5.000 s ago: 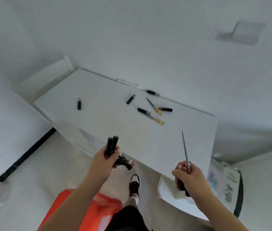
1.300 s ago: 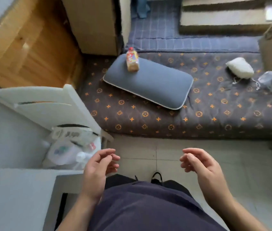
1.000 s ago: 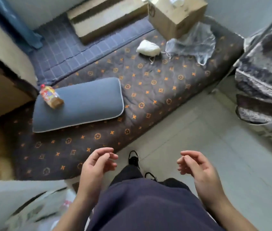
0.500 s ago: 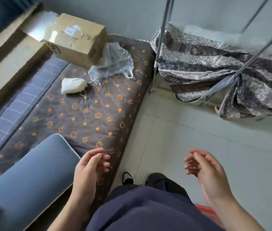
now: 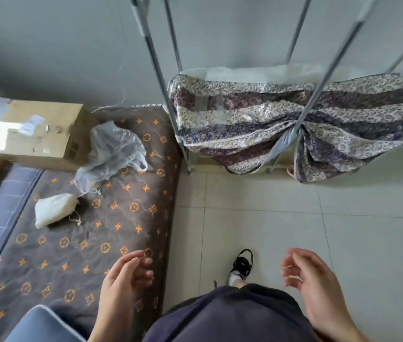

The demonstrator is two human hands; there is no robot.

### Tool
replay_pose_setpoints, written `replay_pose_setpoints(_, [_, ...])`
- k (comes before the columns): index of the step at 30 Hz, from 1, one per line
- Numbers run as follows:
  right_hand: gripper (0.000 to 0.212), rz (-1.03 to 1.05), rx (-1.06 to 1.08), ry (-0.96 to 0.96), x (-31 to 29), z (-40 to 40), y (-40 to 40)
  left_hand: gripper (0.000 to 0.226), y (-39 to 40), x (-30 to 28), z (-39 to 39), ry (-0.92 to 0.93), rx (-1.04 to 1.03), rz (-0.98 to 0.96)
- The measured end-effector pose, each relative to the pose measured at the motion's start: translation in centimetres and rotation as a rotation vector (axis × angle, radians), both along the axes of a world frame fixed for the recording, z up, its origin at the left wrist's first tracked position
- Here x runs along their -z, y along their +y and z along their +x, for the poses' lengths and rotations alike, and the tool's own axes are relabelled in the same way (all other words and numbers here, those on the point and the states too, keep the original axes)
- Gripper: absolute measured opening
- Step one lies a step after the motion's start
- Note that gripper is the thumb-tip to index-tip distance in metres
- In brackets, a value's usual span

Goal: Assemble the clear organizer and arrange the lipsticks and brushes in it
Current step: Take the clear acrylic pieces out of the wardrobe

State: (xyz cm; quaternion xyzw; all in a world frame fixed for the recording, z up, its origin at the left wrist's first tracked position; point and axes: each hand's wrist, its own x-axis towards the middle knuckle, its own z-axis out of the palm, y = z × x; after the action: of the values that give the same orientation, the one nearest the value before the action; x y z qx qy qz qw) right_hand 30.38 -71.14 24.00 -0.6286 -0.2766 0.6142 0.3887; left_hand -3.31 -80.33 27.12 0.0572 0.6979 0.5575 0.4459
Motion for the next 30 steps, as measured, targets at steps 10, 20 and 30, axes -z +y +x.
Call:
replay_pose_setpoints(10, [0.018,-0.025,0.025,-0.009,-1.0,2.4,14.5,0.02,15.7,0.2,1.7,0.019,0.074,-0.024])
replay_pose_setpoints(20, [0.011,-0.084,0.056,-0.102,1.7,-2.0,27.8,0.019,28.8,4.2,-1.4,0.024,0.136,-0.091])
replay_pose_setpoints(30, [0.012,-0.156,0.035,-0.157,6.4,-10.7,43.2,0.019,49.8,9.0,-11.5,0.118,0.37,-0.186])
